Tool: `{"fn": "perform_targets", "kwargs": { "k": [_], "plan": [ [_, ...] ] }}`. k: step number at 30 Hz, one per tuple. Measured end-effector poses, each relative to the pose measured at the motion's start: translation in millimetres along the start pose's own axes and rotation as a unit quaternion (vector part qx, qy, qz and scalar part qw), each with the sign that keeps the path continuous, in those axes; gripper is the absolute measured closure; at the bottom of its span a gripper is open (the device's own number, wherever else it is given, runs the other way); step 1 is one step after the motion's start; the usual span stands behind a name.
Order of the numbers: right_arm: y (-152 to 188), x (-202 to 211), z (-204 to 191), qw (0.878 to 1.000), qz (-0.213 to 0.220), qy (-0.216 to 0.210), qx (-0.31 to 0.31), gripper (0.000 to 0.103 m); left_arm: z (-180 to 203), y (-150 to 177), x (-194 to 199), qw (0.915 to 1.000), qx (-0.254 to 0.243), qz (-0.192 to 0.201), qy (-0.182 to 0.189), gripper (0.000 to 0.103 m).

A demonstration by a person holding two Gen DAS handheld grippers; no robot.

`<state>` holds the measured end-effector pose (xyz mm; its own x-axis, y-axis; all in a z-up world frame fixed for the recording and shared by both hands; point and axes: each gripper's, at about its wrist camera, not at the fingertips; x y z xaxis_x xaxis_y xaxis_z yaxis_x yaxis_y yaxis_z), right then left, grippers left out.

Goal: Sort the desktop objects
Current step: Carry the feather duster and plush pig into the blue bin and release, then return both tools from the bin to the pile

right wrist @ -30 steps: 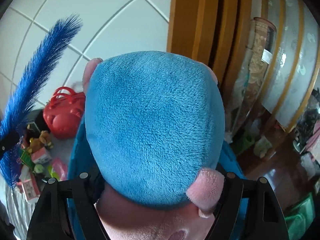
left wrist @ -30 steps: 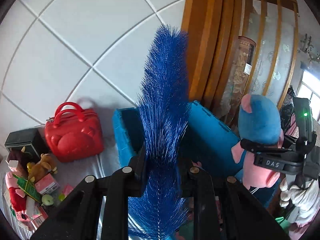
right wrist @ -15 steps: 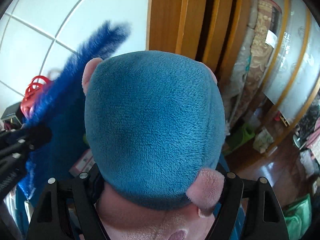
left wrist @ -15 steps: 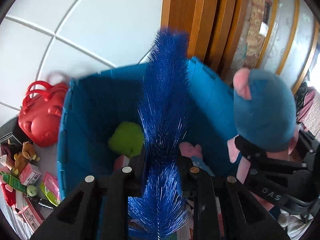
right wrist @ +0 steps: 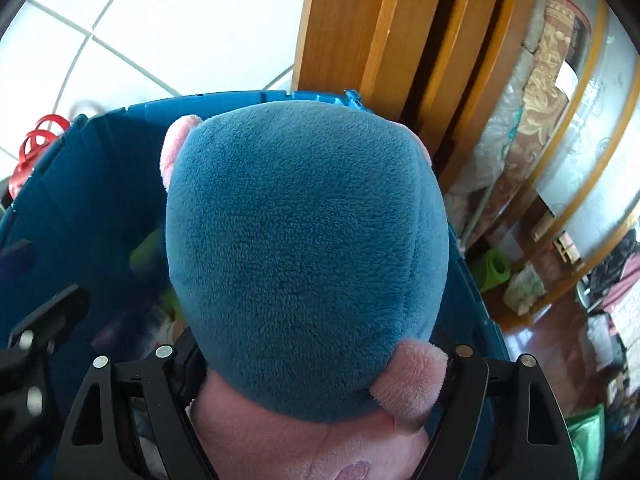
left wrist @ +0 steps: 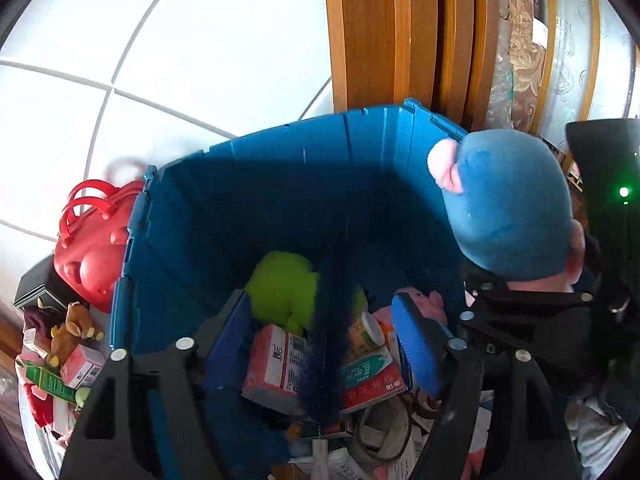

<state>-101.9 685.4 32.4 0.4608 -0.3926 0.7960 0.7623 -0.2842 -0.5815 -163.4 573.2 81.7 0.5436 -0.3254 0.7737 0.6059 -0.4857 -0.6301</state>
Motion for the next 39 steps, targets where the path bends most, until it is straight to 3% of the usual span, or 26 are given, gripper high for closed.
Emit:
{"fn": "perform_targets", "kwargs": {
  "k": [2, 6, 19, 28, 36, 39],
  "plan": [
    [-1, 0, -2, 1.000, 0.005, -0.001, 0.002, 0.015, -2, 0, 1, 1.0000, 0.005, 0.000, 0.004, 0.030],
    [-6, 4, 3, 1.000, 0.019, 0.003, 0.004, 0.000, -8, 1, 3, 0.9998, 0.015, -0.003, 0.008, 0.030],
    [-8, 42, 6, 0.999, 0.036, 0.021, 0.006, 0.000, -24, 2, 38, 0.9996, 0.016, 0.018, 0.013, 0.030],
    [6, 123, -16, 0.993, 0.101, 0.043, 0.029, 0.000, -58, 25, 104, 0.9972, 0.015, 0.072, 0.013, 0.030],
    [38, 188, -57, 0.989, 0.137, 0.018, 0.049, 0.000, -105, 75, 169, 0.9888, 0.017, 0.148, -0.007, 0.030],
    [56, 212, -75, 0.988, 0.151, -0.002, 0.045, 0.000, -128, 101, 188, 0.9853, 0.022, 0.166, -0.034, 0.020]
  ]
}}
Point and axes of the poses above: each gripper's, at about its wrist camera, not at the fingertips, and x roughly against the way its jaws point, z to its right, y to its underside, and after that the axes turned 3 degrees about -z, right-handed
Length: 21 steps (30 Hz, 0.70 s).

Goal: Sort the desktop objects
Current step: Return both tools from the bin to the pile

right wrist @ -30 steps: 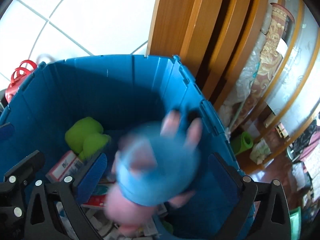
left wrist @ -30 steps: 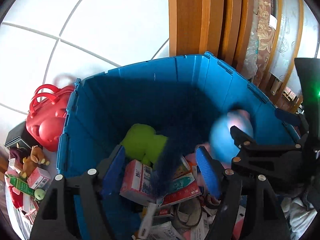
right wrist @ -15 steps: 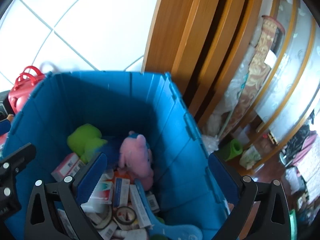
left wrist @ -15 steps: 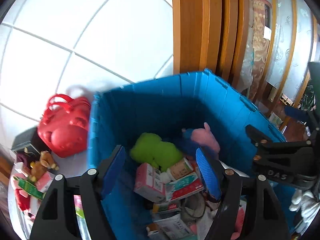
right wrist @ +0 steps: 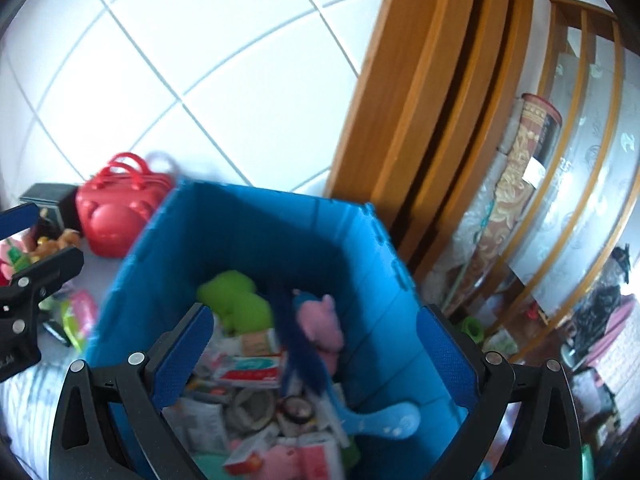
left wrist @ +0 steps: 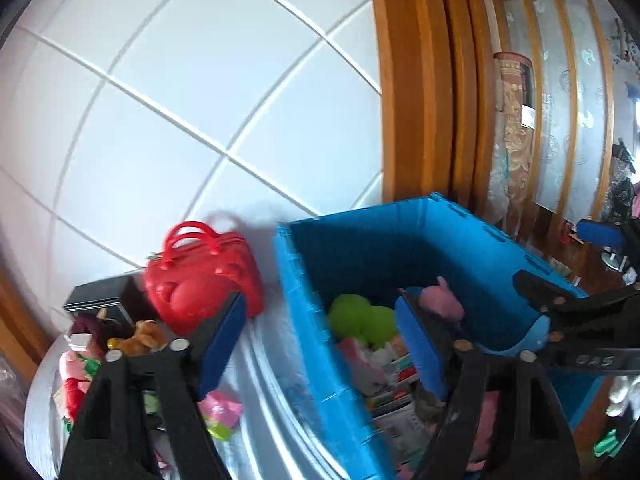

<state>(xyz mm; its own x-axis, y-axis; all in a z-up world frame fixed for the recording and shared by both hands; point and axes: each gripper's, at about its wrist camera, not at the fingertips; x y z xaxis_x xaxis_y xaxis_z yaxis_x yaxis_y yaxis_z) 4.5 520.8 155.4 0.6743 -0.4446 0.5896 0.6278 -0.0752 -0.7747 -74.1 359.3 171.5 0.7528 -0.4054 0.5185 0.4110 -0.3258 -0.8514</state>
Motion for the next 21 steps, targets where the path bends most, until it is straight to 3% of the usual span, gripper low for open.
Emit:
{"fn": "perform_targets", "kwargs": {
  "k": [6, 10, 13, 16, 21],
  "plan": [
    [25, 51, -45, 0.997, 0.034, -0.061, -0.018, 0.000, -72, 54, 19, 0.9997, 0.015, -0.017, 0.011, 0.019],
    [38, 65, -88, 0.994, 0.038, -0.097, -0.033, 0.000, -123, 94, 28, 0.9993, 0.021, -0.017, -0.026, 0.019],
    [44, 69, -123, 0.991, 0.043, -0.119, -0.040, 0.000, -173, 130, 28, 0.9973, 0.050, -0.037, -0.038, 0.019],
    [47, 70, -161, 0.988, 0.046, -0.143, -0.038, 0.000, -223, 163, 26, 0.9928, 0.087, -0.063, -0.053, 0.019],
    [56, 60, -226, 0.984, 0.045, -0.173, -0.027, 0.000, -313, 225, 16, 0.9757, 0.164, -0.106, -0.099, 0.019]
  ]
}}
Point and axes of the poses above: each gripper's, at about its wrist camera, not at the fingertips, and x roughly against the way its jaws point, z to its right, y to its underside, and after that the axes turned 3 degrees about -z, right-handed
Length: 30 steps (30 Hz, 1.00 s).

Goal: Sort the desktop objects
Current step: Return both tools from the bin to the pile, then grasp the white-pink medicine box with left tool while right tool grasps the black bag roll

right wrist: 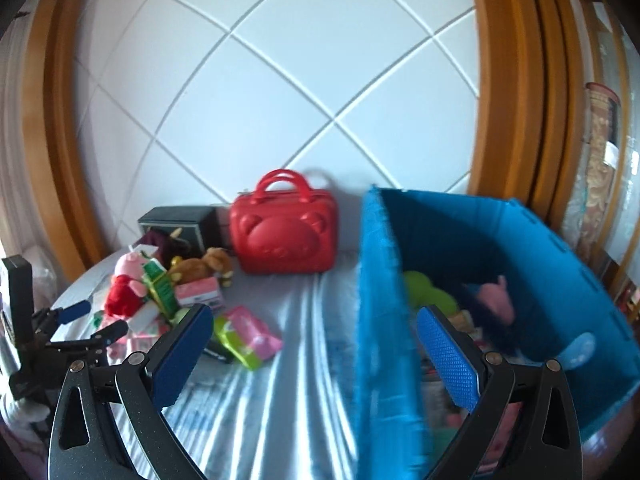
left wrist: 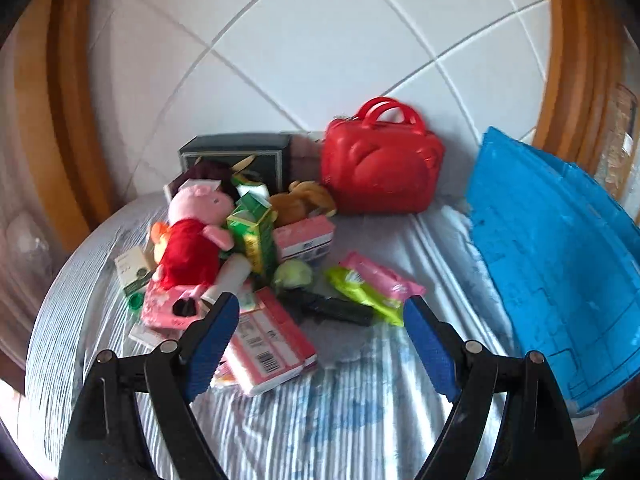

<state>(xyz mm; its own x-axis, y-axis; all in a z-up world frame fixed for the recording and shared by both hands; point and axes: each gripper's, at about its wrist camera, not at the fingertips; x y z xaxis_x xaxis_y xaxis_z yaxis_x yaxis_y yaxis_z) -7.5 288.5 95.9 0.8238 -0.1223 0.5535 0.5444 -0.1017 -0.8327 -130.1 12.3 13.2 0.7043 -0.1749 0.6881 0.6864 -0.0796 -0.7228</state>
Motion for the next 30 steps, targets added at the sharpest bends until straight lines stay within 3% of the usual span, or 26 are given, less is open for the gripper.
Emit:
{"fn": "perform_targets", "kwargs": {
  "k": [4, 9, 16, 25, 30],
  "plan": [
    [16, -41, -31, 0.999, -0.034, -0.024, -0.005, 0.000, -71, 19, -32, 0.9965, 0.052, -0.044, -0.049, 0.019],
    [38, -101, -37, 0.995, -0.090, -0.045, -0.026, 0.000, -148, 50, -67, 0.9865, 0.100, -0.088, -0.095, 0.019],
    [60, -176, -37, 0.988, -0.150, -0.032, -0.030, 0.000, -234, 85, -130, 0.9582, 0.203, -0.148, -0.136, 0.019],
    [85, -271, -54, 0.971, -0.233, -0.048, -0.018, 0.000, -263, 81, -206, 0.9333, 0.279, -0.177, -0.142, 0.019],
    [91, -308, -80, 0.962, -0.261, -0.073, 0.016, 0.000, -266, 83, -239, 0.9260, 0.273, -0.217, -0.146, 0.019]
  ]
}}
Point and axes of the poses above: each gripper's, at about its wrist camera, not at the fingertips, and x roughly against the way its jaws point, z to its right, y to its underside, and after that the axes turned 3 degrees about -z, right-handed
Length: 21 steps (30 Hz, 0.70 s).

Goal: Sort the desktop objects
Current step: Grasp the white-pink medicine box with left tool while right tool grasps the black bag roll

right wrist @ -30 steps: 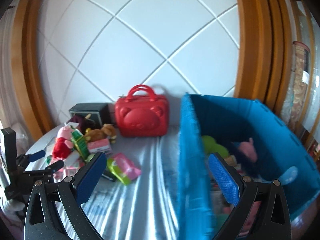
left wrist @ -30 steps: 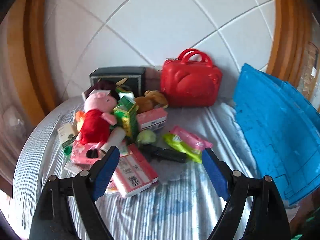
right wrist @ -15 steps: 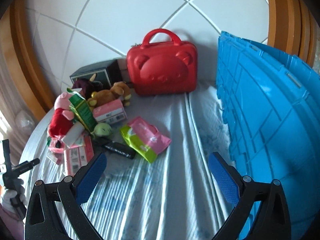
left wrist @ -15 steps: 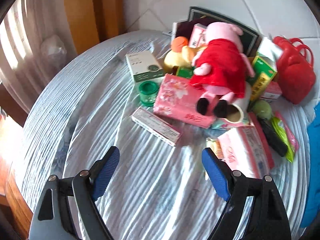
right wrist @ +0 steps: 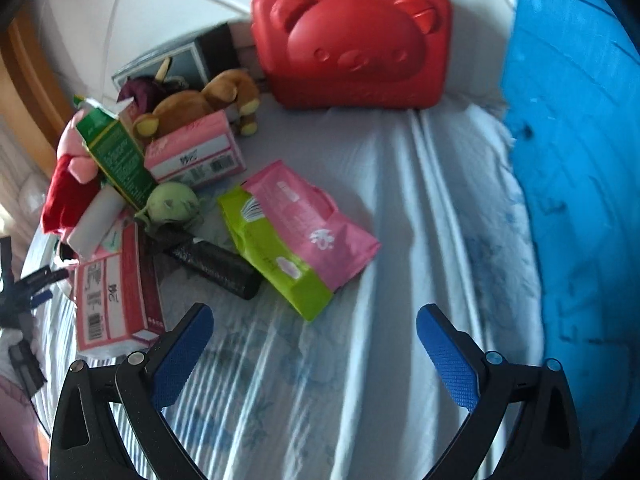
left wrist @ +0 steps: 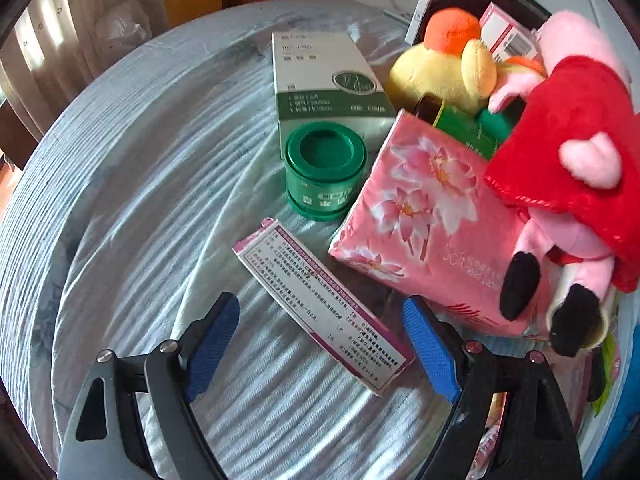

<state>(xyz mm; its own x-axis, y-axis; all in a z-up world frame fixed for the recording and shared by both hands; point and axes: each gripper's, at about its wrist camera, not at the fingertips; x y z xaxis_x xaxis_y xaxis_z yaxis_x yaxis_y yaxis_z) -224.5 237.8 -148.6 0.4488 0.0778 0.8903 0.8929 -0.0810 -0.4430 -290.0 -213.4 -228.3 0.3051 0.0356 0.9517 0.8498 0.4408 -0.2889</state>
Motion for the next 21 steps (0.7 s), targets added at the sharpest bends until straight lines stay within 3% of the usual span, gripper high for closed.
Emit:
{"fn": "perform_targets", "kwargs": {
  "k": [2, 4, 7, 11, 13, 15, 21],
  "plan": [
    [-8, -15, -14, 1.000, -0.008, -0.015, 0.022, 0.000, 5, 3, -1, 0.9996, -0.021, 0.006, -0.017, 0.027],
    [-14, -29, -29, 0.998, -0.015, -0.029, 0.048, 0.000, 7, 9, 3, 0.9985, -0.045, 0.021, -0.025, 0.055],
    [-25, -51, -52, 0.995, -0.029, -0.052, 0.083, 0.000, 0, 19, 9, 0.9976, -0.064, 0.021, -0.016, 0.072],
    [-36, -74, -80, 0.990, -0.049, -0.065, 0.115, 0.000, -7, 38, 15, 0.9939, -0.108, 0.021, -0.006, 0.072],
    [-40, -77, -94, 0.987, -0.045, -0.057, 0.141, 0.012, -11, 47, 18, 0.9920, -0.124, 0.022, 0.001, 0.072],
    [-43, -82, -106, 0.983, -0.049, -0.053, 0.166, 0.037, -12, 47, 19, 0.9910, -0.132, 0.025, 0.007, 0.072],
    [-41, -113, -124, 0.972, -0.094, -0.040, 0.211, 0.048, -9, 32, 17, 0.9907, -0.130, 0.039, 0.014, 0.072]
  ]
}}
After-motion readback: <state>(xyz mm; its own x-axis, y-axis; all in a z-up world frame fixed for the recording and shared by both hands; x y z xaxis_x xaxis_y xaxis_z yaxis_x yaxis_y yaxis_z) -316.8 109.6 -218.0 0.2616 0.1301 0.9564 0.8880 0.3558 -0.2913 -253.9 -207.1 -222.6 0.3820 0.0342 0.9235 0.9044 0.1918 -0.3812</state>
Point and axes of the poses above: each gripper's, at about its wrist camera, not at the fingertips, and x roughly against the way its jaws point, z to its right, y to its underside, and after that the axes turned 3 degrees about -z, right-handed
